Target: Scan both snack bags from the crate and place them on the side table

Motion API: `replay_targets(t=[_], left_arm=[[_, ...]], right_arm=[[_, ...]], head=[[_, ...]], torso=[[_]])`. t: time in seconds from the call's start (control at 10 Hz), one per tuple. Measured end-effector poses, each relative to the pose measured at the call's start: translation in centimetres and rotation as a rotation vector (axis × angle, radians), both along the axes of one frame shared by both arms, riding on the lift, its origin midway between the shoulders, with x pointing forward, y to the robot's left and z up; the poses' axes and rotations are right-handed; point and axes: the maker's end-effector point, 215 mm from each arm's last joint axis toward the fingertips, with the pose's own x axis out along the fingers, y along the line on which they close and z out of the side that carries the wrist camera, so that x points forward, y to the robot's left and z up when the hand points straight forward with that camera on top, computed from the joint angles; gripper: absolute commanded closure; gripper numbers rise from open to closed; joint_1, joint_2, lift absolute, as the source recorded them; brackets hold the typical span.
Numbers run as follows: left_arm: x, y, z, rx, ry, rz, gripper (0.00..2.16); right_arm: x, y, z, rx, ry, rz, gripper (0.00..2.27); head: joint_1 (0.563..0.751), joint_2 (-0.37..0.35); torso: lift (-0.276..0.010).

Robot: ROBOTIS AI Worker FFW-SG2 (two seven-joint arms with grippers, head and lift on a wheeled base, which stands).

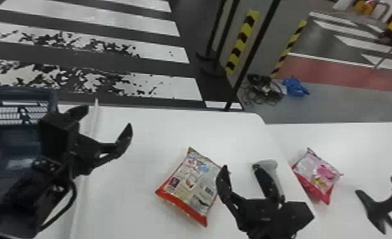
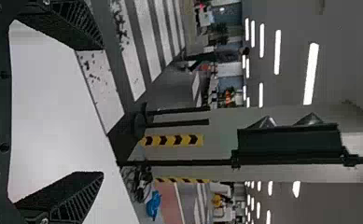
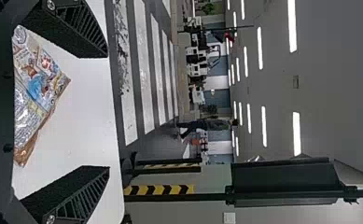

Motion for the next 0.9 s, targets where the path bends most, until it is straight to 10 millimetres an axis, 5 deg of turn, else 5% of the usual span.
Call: replay_targets(t=[0.2,0.4,0.6,0.9], left_arm=[[-0.9,7.2,2.6,-0.024,-0.147,0.068,0.04],[-3.1,12.1,3.9,-0.048,-0.232,0.101,0.04],[-5.4,15.0,4.4,-0.062,-0.283,0.122,0.06],[-8.0,16.8,2.4,-0.059,-0.256,0.150,0.08]], right_arm=[[0.6,1.1,-0.5,0.005,0.022,0.030,0.15],[1.2,2.0,-1.1,0.003,0.044,0.052,0.69],[1.9,2.6,-2.1,-0.014,0.086,0.072,2.03],[2.5,4.9,-5.0,0.011,0.188,0.169,2.24]], head=[[0.695,-0.228],[0.695,-0.151],[0.695,-0.103],[0.695,-0.058]], torso=[[-0.098],[-0.098],[-0.098],[-0.098]])
